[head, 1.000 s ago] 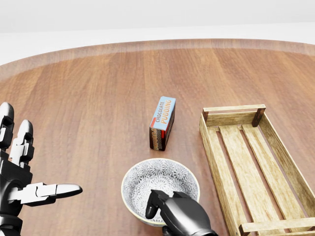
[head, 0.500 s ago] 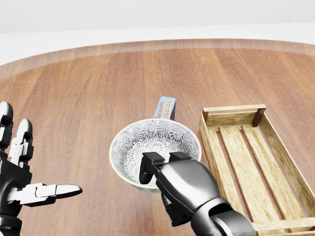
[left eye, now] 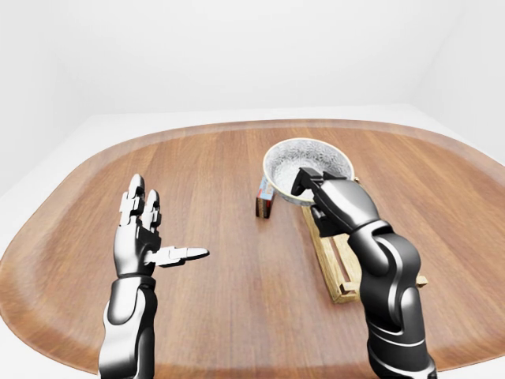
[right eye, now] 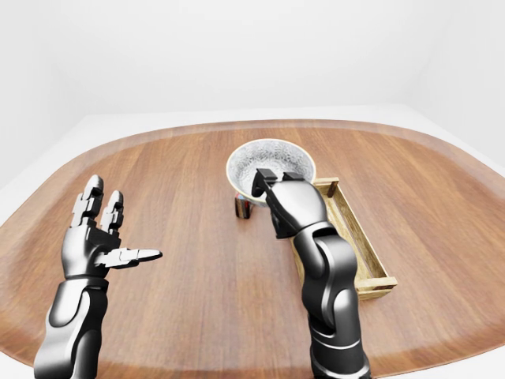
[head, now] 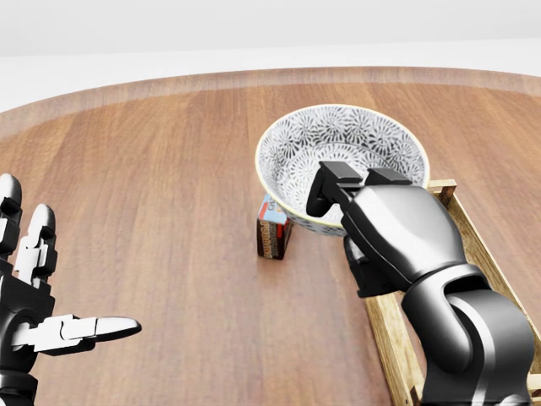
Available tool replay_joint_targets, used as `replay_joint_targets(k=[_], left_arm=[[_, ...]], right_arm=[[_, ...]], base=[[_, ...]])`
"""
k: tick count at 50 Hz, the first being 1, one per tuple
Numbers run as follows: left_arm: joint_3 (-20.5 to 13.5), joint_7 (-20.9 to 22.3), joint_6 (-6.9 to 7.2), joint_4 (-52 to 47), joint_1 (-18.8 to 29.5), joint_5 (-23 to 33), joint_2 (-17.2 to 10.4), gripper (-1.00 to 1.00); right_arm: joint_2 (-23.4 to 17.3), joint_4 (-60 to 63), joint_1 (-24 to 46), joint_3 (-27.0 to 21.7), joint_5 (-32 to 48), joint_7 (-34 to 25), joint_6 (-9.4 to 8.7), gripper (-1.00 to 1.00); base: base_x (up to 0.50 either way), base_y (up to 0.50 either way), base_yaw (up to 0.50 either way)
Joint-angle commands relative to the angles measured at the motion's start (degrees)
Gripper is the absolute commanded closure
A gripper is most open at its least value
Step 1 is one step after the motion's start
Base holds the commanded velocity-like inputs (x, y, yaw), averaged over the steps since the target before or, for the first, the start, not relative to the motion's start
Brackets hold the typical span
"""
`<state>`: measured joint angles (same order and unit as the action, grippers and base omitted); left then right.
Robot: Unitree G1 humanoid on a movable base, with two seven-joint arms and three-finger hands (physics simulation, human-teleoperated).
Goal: Pick up the bowl on the left and put it in the tray.
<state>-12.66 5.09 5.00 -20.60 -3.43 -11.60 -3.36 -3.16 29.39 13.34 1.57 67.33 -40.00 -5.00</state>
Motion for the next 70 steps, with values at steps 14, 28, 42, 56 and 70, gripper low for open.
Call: replay_joint_targets(k=[14,28,42,56,70], left_arm=[[1.6,-0.7,0.00,3.4,0.2,1.7,0.7,-1.00],[1.7,-0.5,0.00,3.5,-0.2,1.7,0.8,-1.00],[1.8,-0.5,0.00,3.4,-0.3,1.8,0.8,-1.00],[1.6,-0.5,0.00,3.7,0.0,1.6,0.7,-1.00],[1.7,-0.7,0.00,3.6,0.1,1.8,0.7,-1.00]], right_arm=[[-13.4,-18.0,10.6,-12.5,-16.1,1.2,0.00,1.00],[-17.9,-28.4,11.3,-15.3,-24.0,11.1,0.00,1.00],[-19.8,-38.8,10.2,-16.0,-28.7,19.6,0.00,1.00],[-19.8,-44.1,8.2,-14.4,-27.8,24.6,0.00,1.00],[-19.2,-52.4,7.9,-12.3,-26.2,28.9,0.00,1.00]], base=[[0.00,0.00,0.00],[0.00,0.00,0.00],[0.00,0.00,0.00],[0.00,0.00,0.00],[0.00,0.00,0.00]])
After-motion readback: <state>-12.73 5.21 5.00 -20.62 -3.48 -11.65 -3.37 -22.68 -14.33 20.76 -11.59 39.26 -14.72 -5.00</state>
